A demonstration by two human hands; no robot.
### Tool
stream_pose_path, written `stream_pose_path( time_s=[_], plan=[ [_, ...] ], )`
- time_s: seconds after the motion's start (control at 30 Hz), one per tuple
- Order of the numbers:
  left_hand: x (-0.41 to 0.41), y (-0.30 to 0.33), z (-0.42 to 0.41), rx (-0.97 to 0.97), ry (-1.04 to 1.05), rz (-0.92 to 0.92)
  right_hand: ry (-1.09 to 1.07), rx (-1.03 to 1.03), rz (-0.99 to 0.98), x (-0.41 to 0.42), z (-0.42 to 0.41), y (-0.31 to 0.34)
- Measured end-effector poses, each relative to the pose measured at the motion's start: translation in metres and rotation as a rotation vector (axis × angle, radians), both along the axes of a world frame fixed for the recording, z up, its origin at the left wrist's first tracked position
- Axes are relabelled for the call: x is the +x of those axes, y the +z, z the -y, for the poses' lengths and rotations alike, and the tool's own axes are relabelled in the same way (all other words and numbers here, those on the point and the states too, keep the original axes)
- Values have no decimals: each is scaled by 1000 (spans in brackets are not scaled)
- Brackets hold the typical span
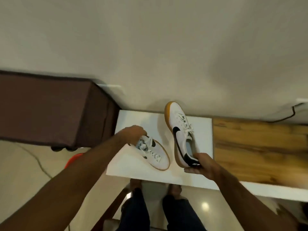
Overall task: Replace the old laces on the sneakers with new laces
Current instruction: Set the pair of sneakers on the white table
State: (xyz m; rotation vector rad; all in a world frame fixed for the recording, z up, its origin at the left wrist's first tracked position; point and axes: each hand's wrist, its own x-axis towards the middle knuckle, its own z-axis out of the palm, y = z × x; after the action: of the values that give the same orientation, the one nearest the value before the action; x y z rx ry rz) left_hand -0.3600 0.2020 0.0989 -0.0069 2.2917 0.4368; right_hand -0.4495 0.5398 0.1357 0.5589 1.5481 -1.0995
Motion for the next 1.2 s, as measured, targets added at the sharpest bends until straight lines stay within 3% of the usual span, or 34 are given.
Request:
stream_pose_path(
  time_s=[0.23,0.33,0.43,0.53,0.63,0.7,0.77,0.97,1.07,1.2],
  plan=[
    [-124,-69,-4,53,-440,-118,-277,73,8,12,-37,-89],
    [-148,-86,-21,-36,-485,-338,-301,82,-12,18,-38,-110],
    [-151,-93,-27,-83,-218,-614,-269,108,-91,11,-35,-115],
    [-132,-77,-14,121,214,-810,-101,162,-262,-8,-29,-103],
    [-104,-35,5,370,600,-928,166,170,-581,-44,-12,-72],
    [-79,-8,17,504,801,-884,354,126,-737,-72,18,-41],
    [-50,7,30,561,871,-716,544,106,-865,-100,62,-19],
    [27,1,72,448,885,-264,994,8,-1008,-138,208,-7],
    [54,-33,65,610,1024,-172,1036,-32,-1067,-132,265,-28],
    [87,-73,20,754,1267,-181,925,-89,-1068,-116,300,-63]
  ],
)
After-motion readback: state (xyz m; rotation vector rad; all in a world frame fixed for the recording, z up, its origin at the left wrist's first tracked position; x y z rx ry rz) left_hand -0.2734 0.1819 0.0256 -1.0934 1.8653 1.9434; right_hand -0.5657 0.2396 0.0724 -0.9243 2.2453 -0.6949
